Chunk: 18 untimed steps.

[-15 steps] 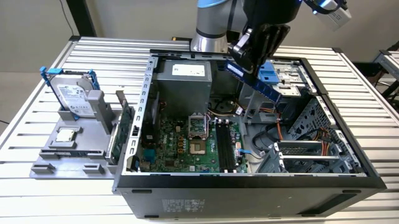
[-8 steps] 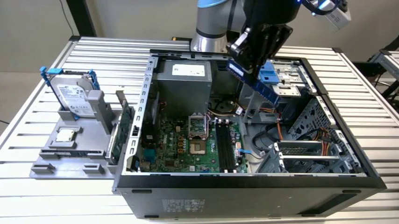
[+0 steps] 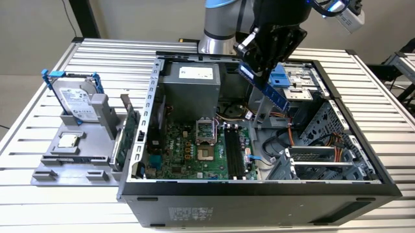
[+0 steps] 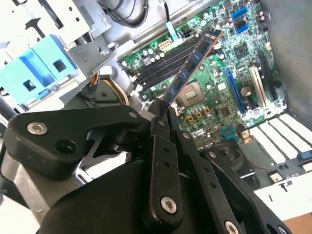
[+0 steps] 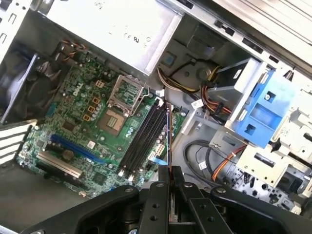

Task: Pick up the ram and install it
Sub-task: 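Insert the ram into the slot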

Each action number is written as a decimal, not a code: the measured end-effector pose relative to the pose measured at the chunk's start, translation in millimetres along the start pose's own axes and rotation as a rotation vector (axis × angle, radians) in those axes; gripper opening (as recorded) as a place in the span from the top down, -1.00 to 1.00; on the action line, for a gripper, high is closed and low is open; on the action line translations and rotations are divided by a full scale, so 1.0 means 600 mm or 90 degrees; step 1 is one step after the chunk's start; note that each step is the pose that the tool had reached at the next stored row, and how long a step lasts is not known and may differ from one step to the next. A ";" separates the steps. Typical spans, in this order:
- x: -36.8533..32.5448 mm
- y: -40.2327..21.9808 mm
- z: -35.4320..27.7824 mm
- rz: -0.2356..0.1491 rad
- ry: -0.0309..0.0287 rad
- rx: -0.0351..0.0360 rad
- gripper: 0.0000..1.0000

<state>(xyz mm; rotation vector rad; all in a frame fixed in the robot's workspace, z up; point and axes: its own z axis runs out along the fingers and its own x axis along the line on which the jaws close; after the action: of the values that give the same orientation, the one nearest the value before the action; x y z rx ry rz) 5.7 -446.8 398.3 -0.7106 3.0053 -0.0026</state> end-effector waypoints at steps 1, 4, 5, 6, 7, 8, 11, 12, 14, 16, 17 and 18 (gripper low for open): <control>0.000 0.000 0.000 0.009 0.0001 0.0005 1.00; 0.000 0.000 0.000 0.038 0.0006 0.0021 1.00; 0.000 0.000 0.000 0.047 0.0007 0.0025 1.00; 0.000 0.000 0.000 0.057 0.0009 0.0031 1.00; 0.000 0.000 0.001 0.067 0.0010 0.0037 1.00; 0.000 0.000 0.001 0.078 0.0012 0.0043 1.00; 0.000 0.000 0.001 0.107 0.0017 0.0059 1.00; 0.000 0.000 0.001 0.117 0.0018 0.0064 1.00; 0.000 0.000 0.001 0.136 0.0022 0.0076 1.00; 0.000 0.000 0.001 0.156 0.0025 0.0087 1.00; 0.000 0.000 0.002 0.166 0.0026 0.0092 1.00; 0.000 0.000 0.002 0.176 0.0028 0.0098 1.00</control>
<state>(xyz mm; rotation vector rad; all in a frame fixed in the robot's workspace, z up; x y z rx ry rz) 5.7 -446.8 397.3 -0.2889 3.0756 -0.0158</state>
